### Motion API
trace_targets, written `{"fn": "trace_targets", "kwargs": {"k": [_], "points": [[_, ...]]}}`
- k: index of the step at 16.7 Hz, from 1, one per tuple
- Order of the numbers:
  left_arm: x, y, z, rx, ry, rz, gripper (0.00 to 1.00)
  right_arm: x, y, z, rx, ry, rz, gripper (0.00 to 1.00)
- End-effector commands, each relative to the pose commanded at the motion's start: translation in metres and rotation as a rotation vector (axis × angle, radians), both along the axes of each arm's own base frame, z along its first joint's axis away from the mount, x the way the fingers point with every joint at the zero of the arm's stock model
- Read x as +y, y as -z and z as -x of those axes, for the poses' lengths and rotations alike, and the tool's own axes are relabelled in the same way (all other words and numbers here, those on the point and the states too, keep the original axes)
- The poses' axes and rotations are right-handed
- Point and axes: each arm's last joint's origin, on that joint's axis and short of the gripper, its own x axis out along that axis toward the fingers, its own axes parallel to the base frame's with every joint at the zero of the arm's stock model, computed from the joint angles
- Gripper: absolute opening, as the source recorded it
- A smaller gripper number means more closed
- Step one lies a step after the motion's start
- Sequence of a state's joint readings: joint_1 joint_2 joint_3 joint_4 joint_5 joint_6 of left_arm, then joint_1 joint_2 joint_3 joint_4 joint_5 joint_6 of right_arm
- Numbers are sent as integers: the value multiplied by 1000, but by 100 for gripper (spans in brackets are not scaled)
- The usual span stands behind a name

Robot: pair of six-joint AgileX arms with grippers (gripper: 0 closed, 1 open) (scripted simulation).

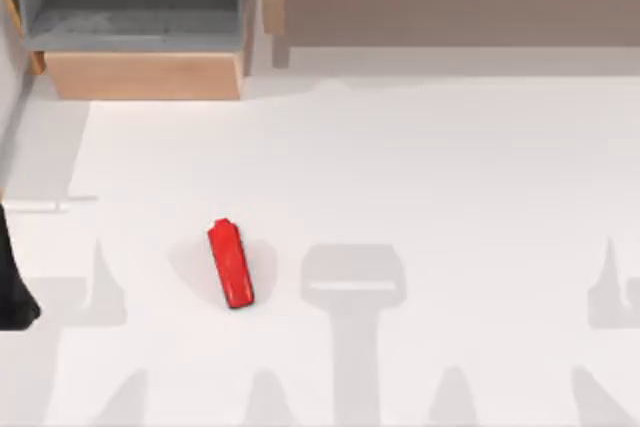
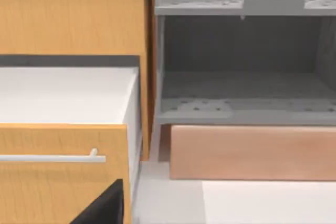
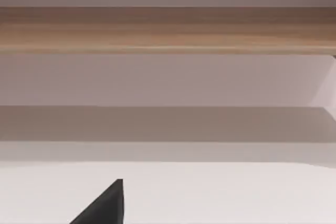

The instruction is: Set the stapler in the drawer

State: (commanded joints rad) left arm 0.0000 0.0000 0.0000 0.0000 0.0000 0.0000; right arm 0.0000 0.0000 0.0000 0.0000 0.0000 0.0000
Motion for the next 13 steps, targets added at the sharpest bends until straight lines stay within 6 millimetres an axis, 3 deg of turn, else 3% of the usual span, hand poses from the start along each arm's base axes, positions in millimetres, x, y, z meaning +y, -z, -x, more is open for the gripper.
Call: {"fn": "trace_targets", "kwargs": {"k": [4,8,13], "points": [[0,-5,0,18,1,14,100,0,0,0,0,0,0,100],[-5,-33,-6,137,31,90,100,0,0,0,0,0,0,100],[-23,-71,-42,474,91,213,100,0,0,0,0,0,0,100]]}}
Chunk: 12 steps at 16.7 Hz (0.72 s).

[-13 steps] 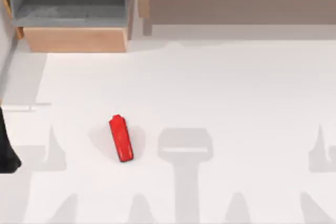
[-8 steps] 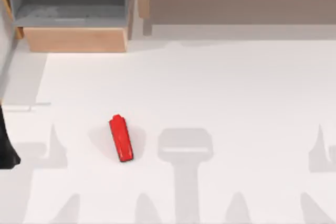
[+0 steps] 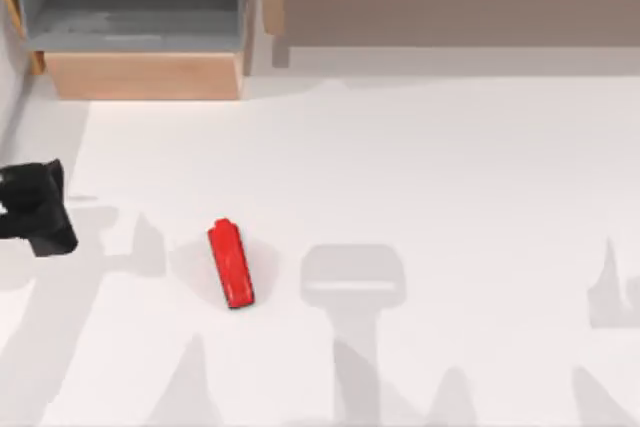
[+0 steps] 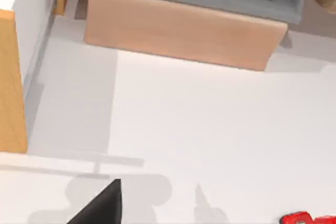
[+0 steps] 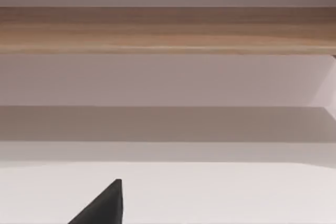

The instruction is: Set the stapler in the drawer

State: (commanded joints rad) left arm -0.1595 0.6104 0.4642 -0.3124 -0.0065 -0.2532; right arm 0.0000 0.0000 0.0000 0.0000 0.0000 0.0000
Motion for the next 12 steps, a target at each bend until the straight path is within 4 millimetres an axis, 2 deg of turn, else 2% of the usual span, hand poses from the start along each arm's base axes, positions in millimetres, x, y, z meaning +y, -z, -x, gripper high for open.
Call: {"fn": "trace_targets", "kwargs": {"k": [2,5,9,12], "points": [[-13,-6,-24,185,16,31,100,0,0,0,0,0,0,100],[-39,-2,-63,484,14,42,100,0,0,0,0,0,0,100],[-80,24,-110,841,-40,-3,100,0,0,0,0,0,0,100],[-109,47,-137,1022,-97,-51,100,0,0,0,0,0,0,100]]}}
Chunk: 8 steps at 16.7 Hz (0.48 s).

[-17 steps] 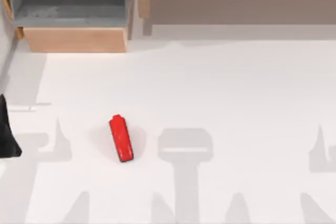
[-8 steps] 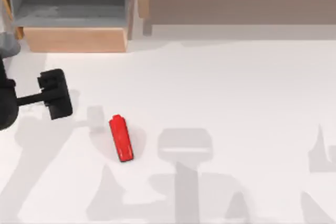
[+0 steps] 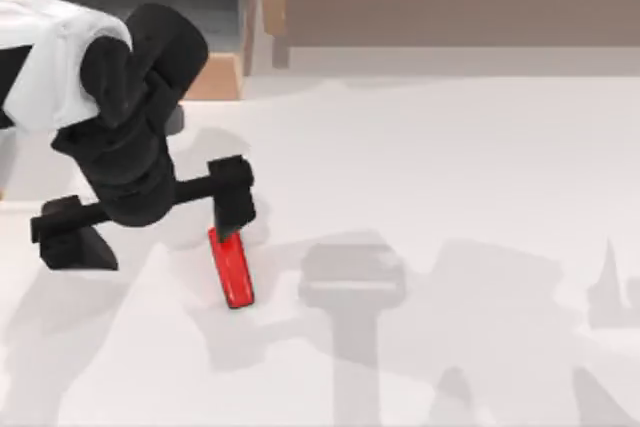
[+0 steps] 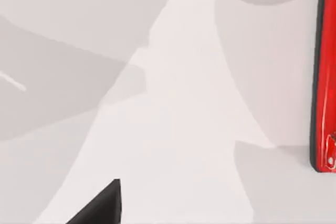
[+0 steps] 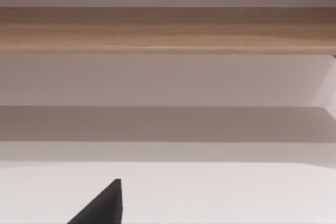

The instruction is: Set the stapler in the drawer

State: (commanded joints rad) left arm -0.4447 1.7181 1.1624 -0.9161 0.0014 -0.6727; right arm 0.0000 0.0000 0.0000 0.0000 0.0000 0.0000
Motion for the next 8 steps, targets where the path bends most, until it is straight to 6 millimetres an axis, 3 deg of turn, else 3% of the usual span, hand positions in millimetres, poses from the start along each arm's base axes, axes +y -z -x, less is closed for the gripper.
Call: {"fn": "trace_targets", "kwargs": {"k": [4,8], "points": [[-32,17,-26,98,-37,-47,100,0,0,0,0,0,0,100],[-51,17,-40,94,-56,-45,100,0,0,0,0,0,0,100]]}}
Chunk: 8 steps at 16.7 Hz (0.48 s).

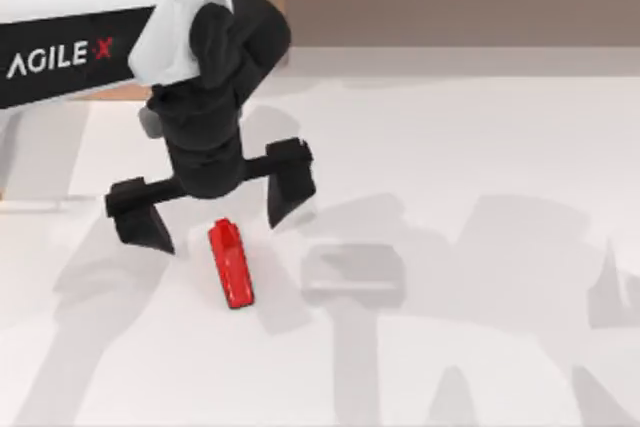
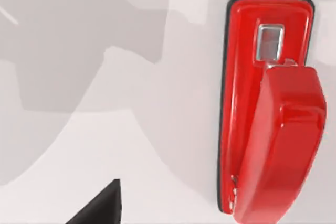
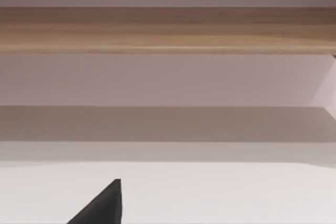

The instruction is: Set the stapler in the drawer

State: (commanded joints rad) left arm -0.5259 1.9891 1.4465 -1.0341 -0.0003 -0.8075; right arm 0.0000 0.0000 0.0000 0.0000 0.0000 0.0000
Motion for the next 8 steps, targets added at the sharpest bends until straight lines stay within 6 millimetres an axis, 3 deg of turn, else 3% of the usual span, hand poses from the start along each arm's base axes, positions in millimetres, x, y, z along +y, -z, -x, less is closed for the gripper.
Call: {"fn": "trace_targets", "kwargs": {"k": [8], "points": [[0,5,-1,-2,-1,1,100,0,0,0,0,0,0,100]]}}
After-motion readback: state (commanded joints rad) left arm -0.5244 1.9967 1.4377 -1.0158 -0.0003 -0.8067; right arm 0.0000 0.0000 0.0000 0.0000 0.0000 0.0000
